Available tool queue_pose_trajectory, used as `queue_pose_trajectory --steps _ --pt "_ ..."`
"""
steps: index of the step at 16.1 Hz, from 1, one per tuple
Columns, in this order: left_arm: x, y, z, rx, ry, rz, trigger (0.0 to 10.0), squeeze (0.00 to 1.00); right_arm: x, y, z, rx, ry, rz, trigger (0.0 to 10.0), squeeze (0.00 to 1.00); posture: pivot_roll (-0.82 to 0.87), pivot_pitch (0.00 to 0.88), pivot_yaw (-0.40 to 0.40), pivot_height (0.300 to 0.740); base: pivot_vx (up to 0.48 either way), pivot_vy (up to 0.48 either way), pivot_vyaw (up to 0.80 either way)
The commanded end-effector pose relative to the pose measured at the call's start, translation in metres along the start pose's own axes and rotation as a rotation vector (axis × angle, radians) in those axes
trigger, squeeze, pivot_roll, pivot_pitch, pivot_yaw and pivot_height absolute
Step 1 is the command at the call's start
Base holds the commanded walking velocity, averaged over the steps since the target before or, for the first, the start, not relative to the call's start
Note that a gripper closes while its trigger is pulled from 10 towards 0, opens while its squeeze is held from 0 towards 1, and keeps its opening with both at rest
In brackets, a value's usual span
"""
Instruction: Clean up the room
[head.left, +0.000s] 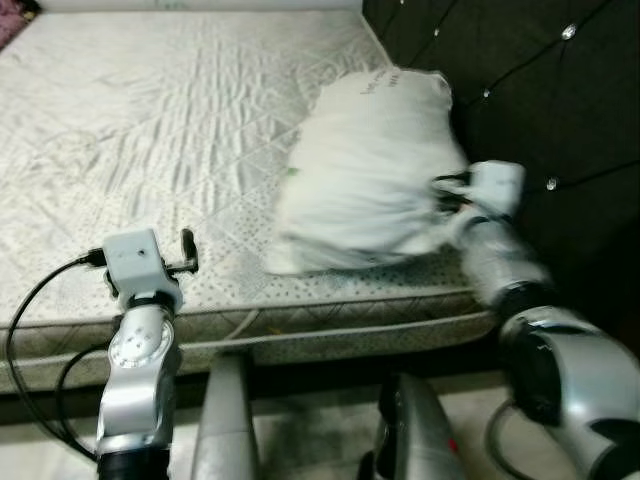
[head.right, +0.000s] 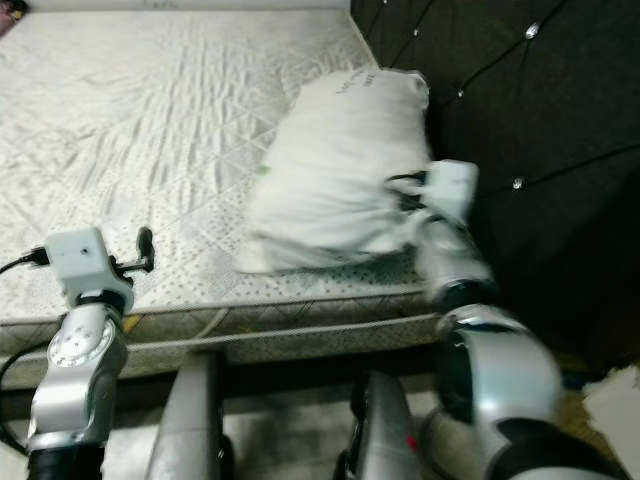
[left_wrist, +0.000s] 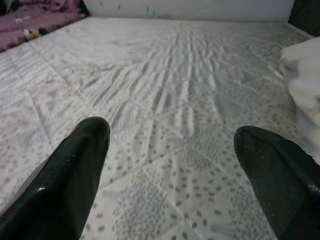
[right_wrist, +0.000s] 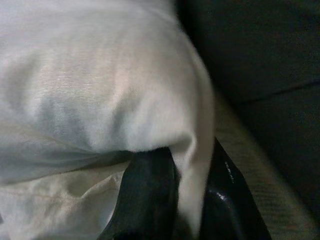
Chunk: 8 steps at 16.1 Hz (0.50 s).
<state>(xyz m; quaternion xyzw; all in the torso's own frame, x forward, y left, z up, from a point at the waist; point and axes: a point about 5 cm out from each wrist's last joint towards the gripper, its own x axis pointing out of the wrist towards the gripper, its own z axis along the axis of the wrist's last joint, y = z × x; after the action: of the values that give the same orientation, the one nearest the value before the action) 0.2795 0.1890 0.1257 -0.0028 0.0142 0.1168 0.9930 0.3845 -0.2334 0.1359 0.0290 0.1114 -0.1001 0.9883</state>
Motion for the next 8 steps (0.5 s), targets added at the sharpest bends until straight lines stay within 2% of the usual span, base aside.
queue_pose_trajectory --steps 1,3,5,8 --pt "0.004 -0.003 0.001 0.003 -0.011 -0.014 10.0 0.0 -0.001 -0.031 0.028 0.003 -0.126 -0.111 0.0 0.0 0.09 0.0 0.004 0.556 0.0 0.0 0.0" --pt "0.012 -0.008 0.004 -0.002 -0.026 -0.034 10.0 0.0 -0.008 -0.07 0.034 -0.023 -0.164 -0.235 0.0 0.0 0.06 0.0 0.021 0.556 0.0 0.0 0.0" --pt "0.017 -0.011 0.004 -0.002 -0.032 -0.044 10.0 0.0 -0.016 -0.094 0.037 -0.063 -0.208 -0.319 0.0 0.0 0.05 0.0 0.032 0.556 0.0 0.0 0.0" --pt "0.016 -0.012 0.0 0.003 -0.029 -0.062 10.0 0.0 -0.03 -0.114 0.026 -0.123 -0.244 -0.392 0.0 0.0 0.03 0.0 0.04 0.556 0.0 0.0 0.0"
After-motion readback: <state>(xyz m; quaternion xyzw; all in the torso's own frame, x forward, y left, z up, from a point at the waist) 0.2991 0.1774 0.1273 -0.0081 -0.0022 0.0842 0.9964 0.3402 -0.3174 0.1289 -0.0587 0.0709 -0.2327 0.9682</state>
